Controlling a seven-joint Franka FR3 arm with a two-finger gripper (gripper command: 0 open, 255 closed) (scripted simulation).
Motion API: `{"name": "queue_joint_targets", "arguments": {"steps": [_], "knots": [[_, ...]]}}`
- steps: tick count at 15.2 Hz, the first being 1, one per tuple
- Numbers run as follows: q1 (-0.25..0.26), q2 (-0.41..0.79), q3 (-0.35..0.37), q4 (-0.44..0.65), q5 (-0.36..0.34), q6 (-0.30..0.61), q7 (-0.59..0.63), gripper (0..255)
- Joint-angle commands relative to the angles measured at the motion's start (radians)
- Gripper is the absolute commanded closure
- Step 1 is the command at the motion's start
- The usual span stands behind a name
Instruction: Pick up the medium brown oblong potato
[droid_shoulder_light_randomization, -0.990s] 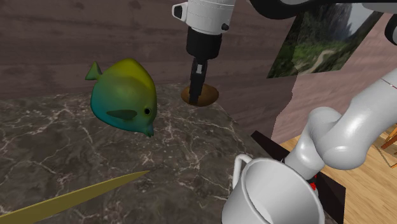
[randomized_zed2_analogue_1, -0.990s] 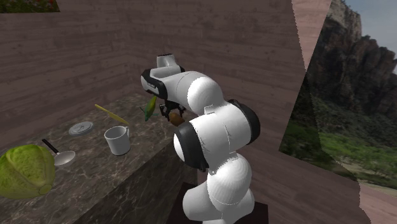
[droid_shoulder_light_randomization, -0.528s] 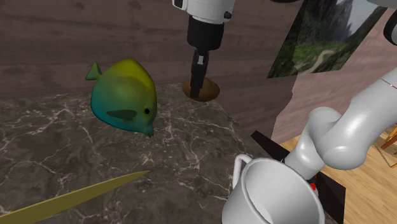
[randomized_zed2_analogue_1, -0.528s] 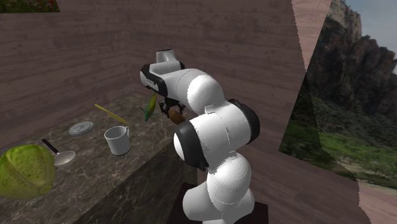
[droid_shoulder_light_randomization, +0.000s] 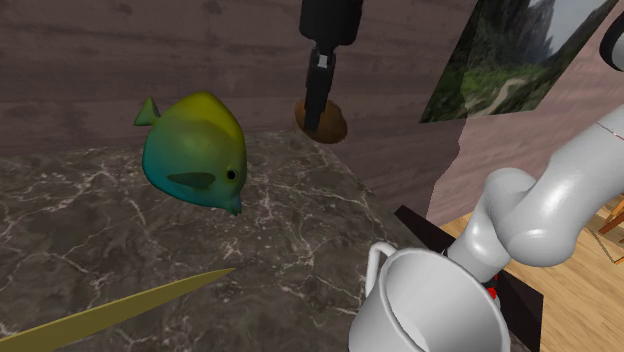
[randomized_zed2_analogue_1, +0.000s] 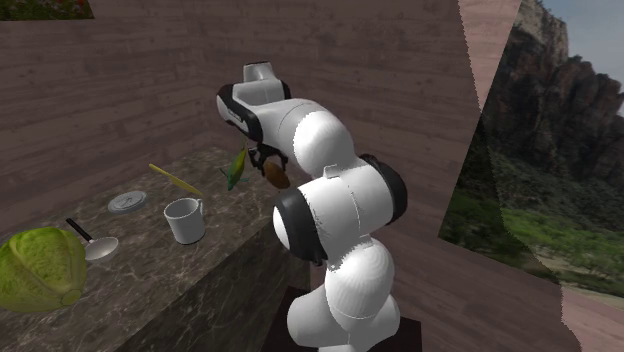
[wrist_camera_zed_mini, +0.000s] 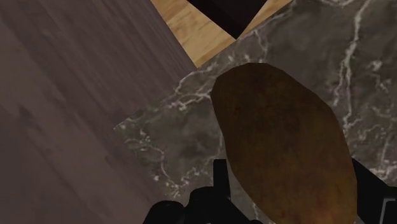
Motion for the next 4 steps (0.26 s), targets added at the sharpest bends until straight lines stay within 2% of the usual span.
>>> {"name": "queue_joint_targets", "arguments": {"steps": [1,4], "knots": [[-0.001,0.009,0.000,0.040,-0.003,-0.033,0.000,255],[-0.001,0.013,0.000,0.061,-0.004,-0.049,0.001,255]]}}
